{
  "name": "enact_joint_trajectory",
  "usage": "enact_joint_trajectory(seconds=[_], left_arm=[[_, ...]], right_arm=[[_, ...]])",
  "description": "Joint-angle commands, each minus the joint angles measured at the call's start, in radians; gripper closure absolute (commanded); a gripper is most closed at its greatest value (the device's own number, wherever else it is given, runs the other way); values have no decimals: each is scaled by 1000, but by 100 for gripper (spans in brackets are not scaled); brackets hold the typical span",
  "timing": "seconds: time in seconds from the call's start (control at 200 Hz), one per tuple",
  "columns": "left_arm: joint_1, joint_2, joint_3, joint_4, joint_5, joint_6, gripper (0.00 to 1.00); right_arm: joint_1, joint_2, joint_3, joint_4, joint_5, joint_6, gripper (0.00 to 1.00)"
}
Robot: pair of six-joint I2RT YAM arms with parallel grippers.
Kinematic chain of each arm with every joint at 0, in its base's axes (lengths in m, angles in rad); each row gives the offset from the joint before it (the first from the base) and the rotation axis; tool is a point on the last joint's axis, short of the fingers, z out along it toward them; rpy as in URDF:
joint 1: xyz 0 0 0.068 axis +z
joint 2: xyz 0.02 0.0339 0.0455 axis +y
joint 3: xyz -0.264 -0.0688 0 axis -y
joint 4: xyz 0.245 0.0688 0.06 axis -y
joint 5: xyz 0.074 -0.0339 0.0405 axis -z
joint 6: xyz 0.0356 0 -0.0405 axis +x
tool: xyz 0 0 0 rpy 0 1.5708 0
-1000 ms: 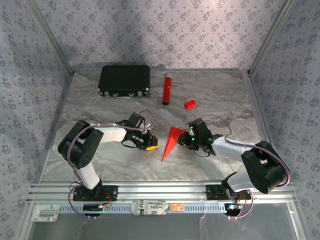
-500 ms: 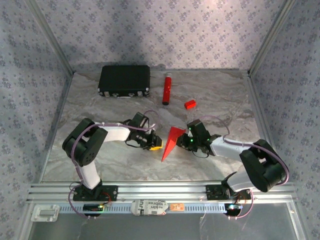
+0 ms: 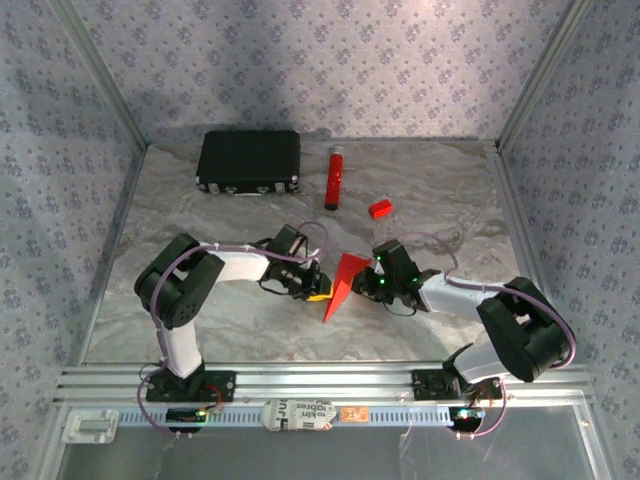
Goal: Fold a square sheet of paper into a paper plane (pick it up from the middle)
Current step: Pick up the paper plane from the center of the table.
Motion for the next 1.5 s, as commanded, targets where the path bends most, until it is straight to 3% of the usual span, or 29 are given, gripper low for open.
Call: enact_joint_trajectory(seconds=[0.0,0.6,0.869,1.039,1.194,1.294,1.494], left_arm=[[-12,30,29,5,9,4,78],[-43,84,85,19,76,16,78],[-50,54,78,27,68,26,91],[-50,-68,44,-31,-89,54,96],[-50,-182,56,-256,-416,67,96],[-53,-225,61,-348,-553,87,97],[-52,-285,43,-445,-714,108,98]], right_arm=[[9,6,-20,18,-15,16,83],[25,28,-59,70,-29,39,84],[23,19,-64,73,-31,43,85],[15,-38,-60,21,0,38,85],[11,-96,-40,-67,43,25,84],[12,-112,-22,-98,51,15,84],[15,-108,6,-116,52,10,84]])
